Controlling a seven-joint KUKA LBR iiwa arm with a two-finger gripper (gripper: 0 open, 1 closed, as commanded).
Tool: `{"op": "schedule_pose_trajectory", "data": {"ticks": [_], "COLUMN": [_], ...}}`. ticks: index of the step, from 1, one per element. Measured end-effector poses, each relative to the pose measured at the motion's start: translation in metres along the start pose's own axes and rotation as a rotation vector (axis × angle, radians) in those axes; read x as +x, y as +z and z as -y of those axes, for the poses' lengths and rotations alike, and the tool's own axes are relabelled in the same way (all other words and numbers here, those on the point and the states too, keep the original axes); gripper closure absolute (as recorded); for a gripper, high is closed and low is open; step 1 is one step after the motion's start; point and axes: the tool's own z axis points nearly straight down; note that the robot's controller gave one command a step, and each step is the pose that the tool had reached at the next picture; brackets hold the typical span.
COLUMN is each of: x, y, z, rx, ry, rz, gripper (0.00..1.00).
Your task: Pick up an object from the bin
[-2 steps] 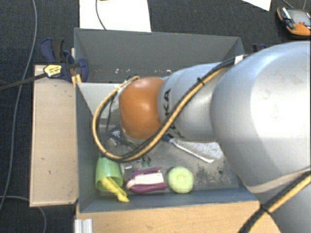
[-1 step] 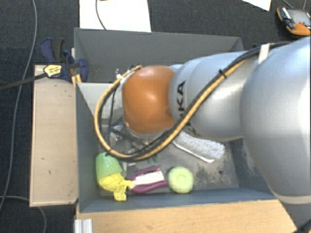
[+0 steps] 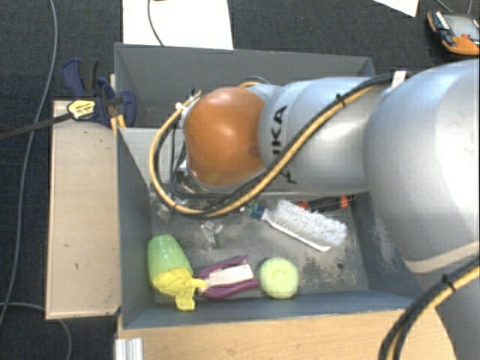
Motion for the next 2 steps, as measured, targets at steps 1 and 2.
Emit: {"op": "schedule_pose_trajectory", "data": {"ticks": [1,2], "x": [0.038,0.028], "y": [0.027,0.028], "z": [-0.082,-0.069], "rx": [0.008,0.016], "ry": [0.072,-0.307], "rz": [0.018,0.006], "gripper": [0.0,1.0]}}
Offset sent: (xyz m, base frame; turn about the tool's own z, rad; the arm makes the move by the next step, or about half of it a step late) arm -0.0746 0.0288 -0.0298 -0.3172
